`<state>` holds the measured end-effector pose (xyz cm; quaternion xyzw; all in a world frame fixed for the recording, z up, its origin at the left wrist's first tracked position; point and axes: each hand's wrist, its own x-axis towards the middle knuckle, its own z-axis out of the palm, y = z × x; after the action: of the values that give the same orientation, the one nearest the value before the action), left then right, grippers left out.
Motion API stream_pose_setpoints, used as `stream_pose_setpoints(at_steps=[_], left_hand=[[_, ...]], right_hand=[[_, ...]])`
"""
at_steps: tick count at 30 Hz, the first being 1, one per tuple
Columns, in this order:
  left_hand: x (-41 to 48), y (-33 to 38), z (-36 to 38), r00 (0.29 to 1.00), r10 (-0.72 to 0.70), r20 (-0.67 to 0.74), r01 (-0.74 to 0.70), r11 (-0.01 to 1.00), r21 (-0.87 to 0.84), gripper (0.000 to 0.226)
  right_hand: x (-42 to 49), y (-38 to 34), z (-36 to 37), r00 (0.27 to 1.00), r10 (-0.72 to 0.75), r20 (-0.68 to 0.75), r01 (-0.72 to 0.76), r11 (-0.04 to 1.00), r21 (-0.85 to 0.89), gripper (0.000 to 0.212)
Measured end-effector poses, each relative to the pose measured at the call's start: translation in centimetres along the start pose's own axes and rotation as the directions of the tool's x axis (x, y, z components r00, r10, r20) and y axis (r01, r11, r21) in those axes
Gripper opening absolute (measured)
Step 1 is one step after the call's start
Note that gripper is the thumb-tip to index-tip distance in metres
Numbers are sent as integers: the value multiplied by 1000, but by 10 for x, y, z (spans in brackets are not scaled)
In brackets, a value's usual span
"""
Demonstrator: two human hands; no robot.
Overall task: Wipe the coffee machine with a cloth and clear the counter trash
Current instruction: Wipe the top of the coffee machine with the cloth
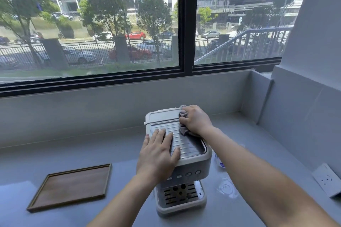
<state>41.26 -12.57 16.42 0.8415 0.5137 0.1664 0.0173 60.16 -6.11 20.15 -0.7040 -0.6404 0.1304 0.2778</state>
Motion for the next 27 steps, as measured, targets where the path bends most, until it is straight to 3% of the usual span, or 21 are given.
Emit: stream_pose_setpoints(at_steps=[3, 7, 9, 14, 17, 19, 22, 27], left_hand=[[0, -1, 0, 1000, 1, -2, -1, 1000, -3, 67], [5, 0, -3, 1000, -10, -6, 10, 1000, -13, 65], [2, -1, -3, 1000, -9, 2, 9, 1000, -14, 61], [1, 1, -4, 1000, -21, 3, 21, 999, -24, 59], [1, 2, -4, 1000, -21, -4, 21, 999, -37, 58], [1, 0, -3, 1000, -20, -7, 20, 999, -42, 58], [2, -1, -2, 1000, -8, -21, 7, 998, -55, 53], [0, 1, -2, 997, 3, -73, -11, 994, -107, 56]], right_hand=[[34, -5, 5, 999, 50, 4, -50, 998, 38, 12], [54, -1, 2, 977, 215, 9, -213, 963, 163, 16], [45, 5, 4, 973, 232, -11, -226, 958, 177, 17], [-6, 14, 4, 981, 141, -131, -134, 989, 63, 31], [-30, 9, 1, 992, 44, -121, -40, 999, 34, 5], [-46, 9, 0, 993, 13, -120, -8, 999, 41, 2], [-73, 12, -1, 988, -23, -151, 31, 998, 53, 21], [-109, 11, 1, 971, -48, -236, 76, 991, 112, 26]])
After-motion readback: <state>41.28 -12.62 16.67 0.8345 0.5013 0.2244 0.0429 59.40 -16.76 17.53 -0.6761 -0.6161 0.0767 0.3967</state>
